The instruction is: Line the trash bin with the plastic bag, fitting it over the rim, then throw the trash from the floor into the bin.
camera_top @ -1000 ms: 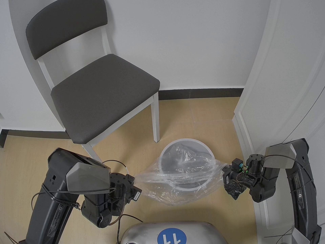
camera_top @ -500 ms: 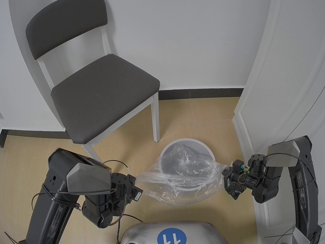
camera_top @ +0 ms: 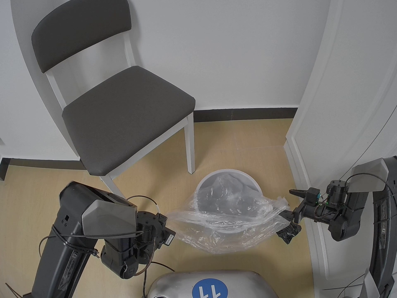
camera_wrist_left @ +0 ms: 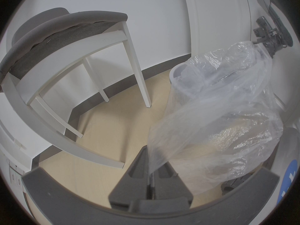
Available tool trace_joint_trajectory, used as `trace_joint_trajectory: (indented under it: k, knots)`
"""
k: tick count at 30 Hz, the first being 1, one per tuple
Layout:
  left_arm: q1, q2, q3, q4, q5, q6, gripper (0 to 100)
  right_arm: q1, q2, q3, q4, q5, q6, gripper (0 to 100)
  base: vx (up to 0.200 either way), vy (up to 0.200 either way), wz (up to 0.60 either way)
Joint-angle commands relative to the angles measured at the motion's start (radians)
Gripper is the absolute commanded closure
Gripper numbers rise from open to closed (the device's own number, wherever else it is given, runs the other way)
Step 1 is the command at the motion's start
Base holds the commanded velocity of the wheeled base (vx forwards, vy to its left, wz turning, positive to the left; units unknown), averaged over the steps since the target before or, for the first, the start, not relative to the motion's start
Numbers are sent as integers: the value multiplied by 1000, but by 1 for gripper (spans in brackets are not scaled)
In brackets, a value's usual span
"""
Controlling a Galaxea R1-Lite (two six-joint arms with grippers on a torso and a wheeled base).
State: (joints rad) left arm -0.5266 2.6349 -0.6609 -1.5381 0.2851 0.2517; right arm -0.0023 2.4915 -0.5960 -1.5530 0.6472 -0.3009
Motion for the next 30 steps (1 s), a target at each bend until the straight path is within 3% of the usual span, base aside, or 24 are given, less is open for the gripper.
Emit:
trace_joint_trajectory:
  k: [1,7,12,13,15,21,26,30]
  knots:
    - [0,0,0,0,0,0,100,-59,-49,22,-18,14,-3,0,0,0,0]
    - [0,0,-2,1,-1,-2,100,-82,20,-4,-18,48,3,0,0,0,0]
    - [0,2,-5,3,-1,-3,100,-140,14,4,-18,272,80,0,0,0,0]
    - [0,2,-5,1,-1,-3,100,-142,14,4,-18,278,83,0,0,0,0]
    - [2,2,-5,3,-1,-2,100,-182,7,10,-18,393,140,0,0,0,0]
    - [0,0,-6,3,0,0,100,-243,0,2,-18,571,241,0,0,0,0]
    - [0,2,-9,3,-1,-2,100,-277,-2,-1,-18,652,282,0,0,0,0]
    - [0,2,-9,3,2,0,100,-277,-5,-1,-18,657,279,0,0,0,0]
